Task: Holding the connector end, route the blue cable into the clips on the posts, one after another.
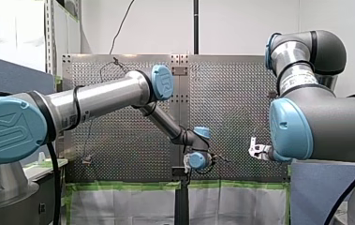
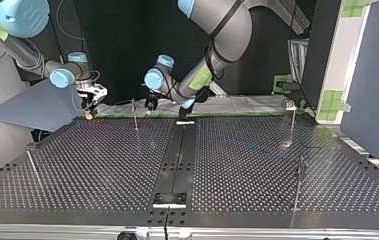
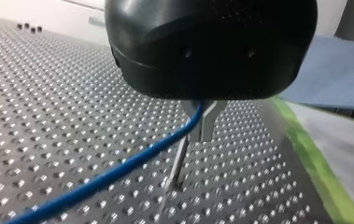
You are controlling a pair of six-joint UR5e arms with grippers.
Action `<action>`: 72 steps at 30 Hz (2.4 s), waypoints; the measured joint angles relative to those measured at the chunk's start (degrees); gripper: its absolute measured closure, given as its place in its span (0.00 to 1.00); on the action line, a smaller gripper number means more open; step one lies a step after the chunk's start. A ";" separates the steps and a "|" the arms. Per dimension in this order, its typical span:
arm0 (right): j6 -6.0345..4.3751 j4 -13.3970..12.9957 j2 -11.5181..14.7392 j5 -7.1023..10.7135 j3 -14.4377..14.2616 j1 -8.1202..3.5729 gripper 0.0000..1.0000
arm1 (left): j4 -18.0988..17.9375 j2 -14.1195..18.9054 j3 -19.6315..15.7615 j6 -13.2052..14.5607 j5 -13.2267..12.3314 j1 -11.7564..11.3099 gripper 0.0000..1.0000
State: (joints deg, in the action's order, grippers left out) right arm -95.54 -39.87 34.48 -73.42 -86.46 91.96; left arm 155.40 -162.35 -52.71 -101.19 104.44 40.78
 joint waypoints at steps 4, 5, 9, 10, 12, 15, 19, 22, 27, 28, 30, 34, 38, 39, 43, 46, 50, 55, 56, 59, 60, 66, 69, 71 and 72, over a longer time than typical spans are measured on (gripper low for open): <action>-0.08 -0.10 -0.09 0.02 0.01 0.22 1.00 | 0.25 -0.70 0.00 -0.95 -1.56 0.17 0.98; -0.13 -0.17 -0.13 0.02 0.01 0.28 1.00 | 0.32 -0.86 0.00 -1.19 -2.06 0.22 0.98; -0.28 -0.59 -0.68 0.07 0.01 0.58 1.00 | 0.35 -1.12 0.00 -2.26 -2.92 0.08 0.98; -0.30 -0.74 -0.86 0.08 0.01 0.64 1.00 | 0.33 -1.15 0.00 -2.65 -3.01 0.03 0.98; -0.26 -0.99 -1.28 0.10 0.01 0.81 1.00 | 0.27 -1.16 0.00 -3.13 -2.95 0.04 0.98; -0.16 -1.14 -1.70 0.12 0.02 0.99 1.00 | -0.10 -1.15 0.17 -3.92 -2.43 0.15 0.96; -0.12 -1.21 -1.90 0.24 0.04 1.09 1.00 | -0.86 -1.15 0.68 -5.21 -1.75 0.56 0.96; -0.18 -1.24 -1.96 0.27 0.24 1.10 1.00 | -1.12 -1.15 0.86 -5.61 -1.99 1.01 1.00; -0.38 -1.48 -2.00 0.26 0.57 1.10 1.00 | -1.27 -1.26 0.90 -6.03 -1.97 1.58 1.00; -0.40 -1.56 -2.04 0.23 0.59 1.10 1.00 | -1.24 -1.43 0.97 -6.23 -1.81 1.52 1.00; -0.44 -1.83 -2.12 0.17 0.59 1.10 1.00 | -1.13 -1.81 1.18 -6.46 -1.65 1.35 1.00; -0.82 -2.96 -2.26 0.18 0.60 1.10 1.00 | -0.99 -2.43 1.47 -6.66 -1.68 0.85 1.00; -1.42 -3.96 -2.44 0.18 0.62 1.09 1.00 | -0.97 -2.62 1.79 -7.21 -2.13 0.18 1.00; -1.58 -4.12 -2.47 0.21 0.62 1.09 1.00 | -0.92 -2.73 1.95 -7.34 -2.30 0.01 1.00; -1.86 -4.27 -2.51 0.11 0.75 1.11 1.00 | -0.43 -3.72 3.35 -7.68 -2.80 -0.48 1.00; -2.15 -4.17 -2.52 -0.15 0.92 1.05 1.00 | -0.34 -4.03 4.47 -7.99 -3.11 -0.69 1.00; -2.99 -4.26 -2.59 -1.23 1.03 0.84 1.00 | -0.34 -4.47 5.05 -8.67 -3.67 -1.15 1.00; -4.01 -4.52 -2.66 -3.41 1.12 0.68 1.00 | -0.35 -4.81 5.16 -8.88 -3.91 -1.60 1.00; -4.18 -4.57 -2.68 -3.96 1.19 0.66 1.00 | -0.35 -4.82 5.17 -8.89 -3.91 -1.69 1.00; -4.51 -4.75 -2.75 -5.45 1.45 0.55 1.00 | -0.30 -4.83 5.17 -8.92 -3.90 -1.96 1.00; -4.58 -4.82 -2.76 -5.89 1.54 0.52 1.00 | -0.28 -4.83 5.17 -8.92 -3.87 -2.02 1.00; -4.90 -5.08 -2.81 -8.78 2.02 0.40 1.00 | -0.05 -4.80 5.17 -8.86 -3.16 -2.15 1.00; -4.95 -5.14 -2.88 -10.34 2.12 0.36 1.00 | -0.02 -4.78 5.16 -8.81 -2.48 -2.15 1.00; -4.99 -5.19 -2.95 -11.48 2.14 0.31 1.00 | -0.01 -4.77 5.17 -8.71 -2.17 -2.16 1.00; -4.99 -5.19 -2.96 -11.83 2.14 0.31 1.00 | 0.00 -4.77 5.17 -8.67 -2.12 -2.16 0.96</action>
State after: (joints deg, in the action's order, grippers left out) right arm -100.53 -45.06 31.52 -85.25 -84.32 92.26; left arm 155.40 -167.12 -47.54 -109.86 102.31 38.62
